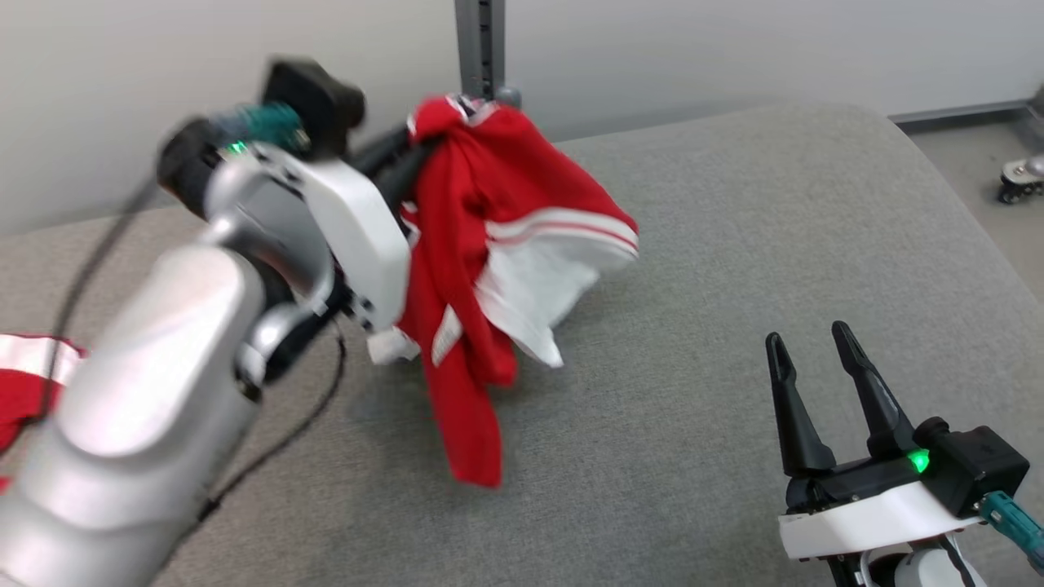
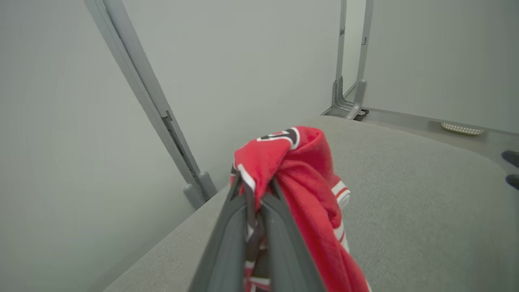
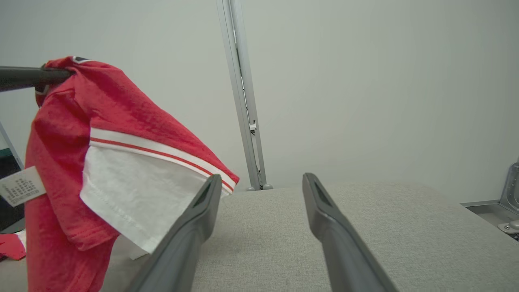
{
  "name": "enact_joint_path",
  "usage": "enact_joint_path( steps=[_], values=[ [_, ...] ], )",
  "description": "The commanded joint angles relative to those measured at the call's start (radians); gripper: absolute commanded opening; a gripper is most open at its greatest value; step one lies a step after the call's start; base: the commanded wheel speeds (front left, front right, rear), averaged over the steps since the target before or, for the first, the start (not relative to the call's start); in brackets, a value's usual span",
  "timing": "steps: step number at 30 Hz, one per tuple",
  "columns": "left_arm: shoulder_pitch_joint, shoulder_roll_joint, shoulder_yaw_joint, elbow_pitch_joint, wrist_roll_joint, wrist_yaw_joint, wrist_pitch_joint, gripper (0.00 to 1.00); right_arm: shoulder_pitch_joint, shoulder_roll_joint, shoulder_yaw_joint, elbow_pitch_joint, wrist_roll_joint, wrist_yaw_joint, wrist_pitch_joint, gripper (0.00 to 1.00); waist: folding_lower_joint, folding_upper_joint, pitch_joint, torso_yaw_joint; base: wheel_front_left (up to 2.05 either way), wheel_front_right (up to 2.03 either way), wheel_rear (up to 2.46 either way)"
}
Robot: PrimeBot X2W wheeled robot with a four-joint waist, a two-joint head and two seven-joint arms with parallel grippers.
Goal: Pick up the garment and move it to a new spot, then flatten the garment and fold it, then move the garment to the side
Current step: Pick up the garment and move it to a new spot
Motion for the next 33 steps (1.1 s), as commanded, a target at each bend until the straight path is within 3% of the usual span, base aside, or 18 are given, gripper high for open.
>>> enact_joint_path(
  steps=[1, 9, 10, 11, 13, 17, 23, 27, 33],
  values=[
    [0.051, -0.02, -0.028, 0.02, 0.023, 0.009, -0.039, 0.0, -0.006, 0.001, 0.003, -0.004, 0.005, 0.002, -0.005, 1.0, 0.0, 0.0, 0.03, -0.033, 0.0, 0.0, 0.0],
    [0.149, -0.118, -0.126, 0.213, 0.096, -0.001, -0.208, 0.0, -0.018, 0.008, 0.007, 0.0, 0.007, 0.002, -0.005, 1.0, 0.0, 0.0, 0.059, -0.06, 0.0, 0.0, 0.0],
    [0.158, -0.134, -0.137, 0.244, 0.101, -0.007, -0.232, 0.09, -0.018, 0.009, 0.007, 0.001, 0.007, 0.002, -0.005, 1.0, 0.0, 0.0, 0.06, -0.06, 0.0, 0.0, 0.0],
    [0.163, -0.149, -0.147, 0.273, 0.104, -0.011, -0.252, 0.26, -0.018, 0.011, 0.008, 0.004, 0.008, 0.002, -0.005, 1.0, 0.0, 0.0, 0.061, -0.058, 0.0, 0.0, 0.0],
    [0.175, -0.177, -0.162, 0.327, 0.106, -0.02, -0.286, 1.0, -0.016, 0.013, 0.01, 0.01, 0.009, 0.002, -0.005, 1.0, 0.0, 0.0, 0.058, -0.048, 0.0, 0.0, 0.0],
    [0.167, -0.212, -0.17, 0.384, 0.104, -0.031, -0.349, 1.0, -0.007, 0.013, 0.009, 0.019, 0.008, 0.002, -0.005, 1.0, 0.0, 0.0, 0.043, -0.017, 0.0, 0.0, 0.0],
    [0.173, -0.203, -0.146, 0.342, 0.102, -0.007, -0.416, 1.0, 0.005, 0.0, 0.002, 0.026, 0.006, 0.002, -0.005, 1.0, 0.0, 0.0, 0.008, 0.043, 0.0, 0.0, 0.0],
    [0.218, -0.177, -0.116, 0.26, 0.089, 0.038, -0.439, 1.0, 0.024, -0.01, -0.005, 0.026, 0.007, 0.002, -0.005, 1.0, 0.0, 0.0, -0.017, 0.085, 0.0, 0.0, 0.0],
    [0.323, -0.104, -0.046, 0.11, 0.069, 0.141, -0.473, 1.0, 0.05, -0.02, -0.021, 0.018, 0.007, 0.002, -0.005, 1.0, 0.0, 0.0, -0.043, 0.129, 0.0, 0.0, 0.0]
  ],
)
